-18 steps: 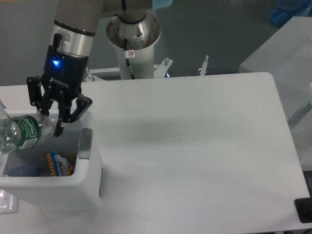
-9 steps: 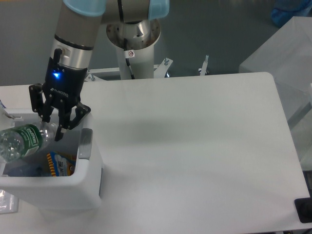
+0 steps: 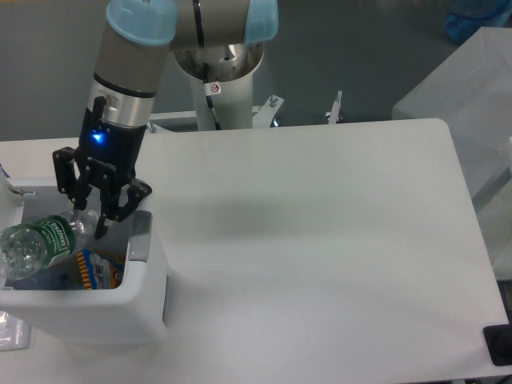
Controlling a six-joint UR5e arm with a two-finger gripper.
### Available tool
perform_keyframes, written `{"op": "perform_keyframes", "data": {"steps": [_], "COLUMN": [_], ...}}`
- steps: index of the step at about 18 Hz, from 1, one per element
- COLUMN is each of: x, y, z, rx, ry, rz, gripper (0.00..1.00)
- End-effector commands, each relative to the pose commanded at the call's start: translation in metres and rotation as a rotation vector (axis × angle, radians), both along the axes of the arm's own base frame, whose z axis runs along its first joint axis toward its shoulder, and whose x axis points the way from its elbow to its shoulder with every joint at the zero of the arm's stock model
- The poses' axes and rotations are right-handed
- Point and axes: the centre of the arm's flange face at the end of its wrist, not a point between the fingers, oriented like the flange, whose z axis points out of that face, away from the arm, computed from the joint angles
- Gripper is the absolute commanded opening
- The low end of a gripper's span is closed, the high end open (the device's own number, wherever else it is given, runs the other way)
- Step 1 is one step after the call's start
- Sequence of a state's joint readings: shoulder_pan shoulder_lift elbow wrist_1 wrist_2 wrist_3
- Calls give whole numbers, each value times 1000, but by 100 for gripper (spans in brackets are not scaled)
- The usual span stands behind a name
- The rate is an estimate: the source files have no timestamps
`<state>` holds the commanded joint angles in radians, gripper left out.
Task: Place the trash in the trash can
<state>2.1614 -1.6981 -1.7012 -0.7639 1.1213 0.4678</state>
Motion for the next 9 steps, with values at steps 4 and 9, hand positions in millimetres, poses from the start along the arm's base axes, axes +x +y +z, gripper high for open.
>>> {"op": "perform_keyframes", "data": {"steps": [4,9], "x": [1,-1], "y": [-2,-3], "z": [3,16], "rx": [7,17], "ry": [17,51], "rz": [-16,-13], "gripper": [54,94]}}
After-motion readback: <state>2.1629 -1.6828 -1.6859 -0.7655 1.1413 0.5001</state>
